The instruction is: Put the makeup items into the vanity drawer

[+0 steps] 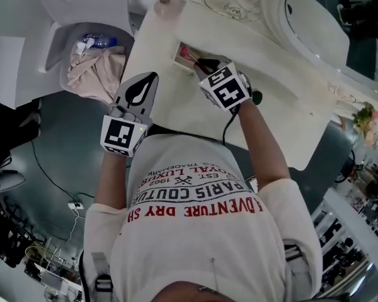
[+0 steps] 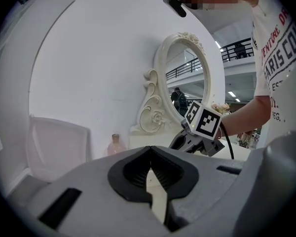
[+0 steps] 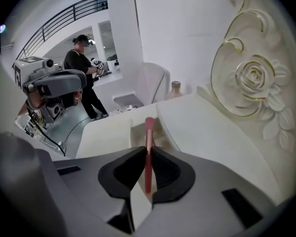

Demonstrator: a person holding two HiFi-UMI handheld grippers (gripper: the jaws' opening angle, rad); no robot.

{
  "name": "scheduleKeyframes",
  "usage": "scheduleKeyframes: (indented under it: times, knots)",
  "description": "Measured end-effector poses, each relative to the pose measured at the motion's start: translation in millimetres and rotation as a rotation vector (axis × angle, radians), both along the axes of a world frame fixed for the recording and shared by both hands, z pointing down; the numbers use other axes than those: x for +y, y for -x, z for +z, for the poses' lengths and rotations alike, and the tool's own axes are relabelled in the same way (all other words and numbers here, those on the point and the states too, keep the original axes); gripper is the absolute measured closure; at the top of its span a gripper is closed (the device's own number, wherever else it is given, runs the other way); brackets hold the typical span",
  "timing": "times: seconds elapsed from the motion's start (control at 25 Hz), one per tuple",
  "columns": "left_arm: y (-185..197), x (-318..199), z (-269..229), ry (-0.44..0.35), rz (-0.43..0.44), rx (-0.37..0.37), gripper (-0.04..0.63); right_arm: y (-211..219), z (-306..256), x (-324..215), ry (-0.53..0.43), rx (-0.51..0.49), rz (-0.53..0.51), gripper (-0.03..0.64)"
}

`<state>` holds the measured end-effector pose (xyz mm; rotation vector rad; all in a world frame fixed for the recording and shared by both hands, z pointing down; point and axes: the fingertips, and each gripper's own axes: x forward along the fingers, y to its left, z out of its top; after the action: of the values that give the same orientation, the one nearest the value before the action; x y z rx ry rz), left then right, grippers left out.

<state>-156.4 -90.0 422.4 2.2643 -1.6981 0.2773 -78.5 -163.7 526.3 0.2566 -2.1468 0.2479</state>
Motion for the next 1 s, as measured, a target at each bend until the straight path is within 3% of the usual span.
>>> scheduleKeyframes:
  times: [0.24, 0.56, 0.76, 1.0]
  knots:
    - [4.8, 1.9, 10.0, 0.029, -0.005, -0.003, 0.588, 6.4, 9.7, -4.1, 0.013, -0.008, 0.016, 0.557]
    - [-5.0, -8.6, 0.2, 0.002, 0.045, 0.01, 0.588, -4.4, -12.0, -7.1, 0.035, -0.111, 0.157, 0.506]
    - [-29.0, -25.4, -7.8, -0.022, 0.118, 0.009, 0.588, -38.9, -24.7, -8.6, -0.052, -0.087, 0.206, 0.499]
    - [-82.3, -42.0, -9.0, -0.024, 0.264, 0.016, 0.588, -110.4, -24.7, -9.8, -0.084, -0.049, 0.376, 0.499]
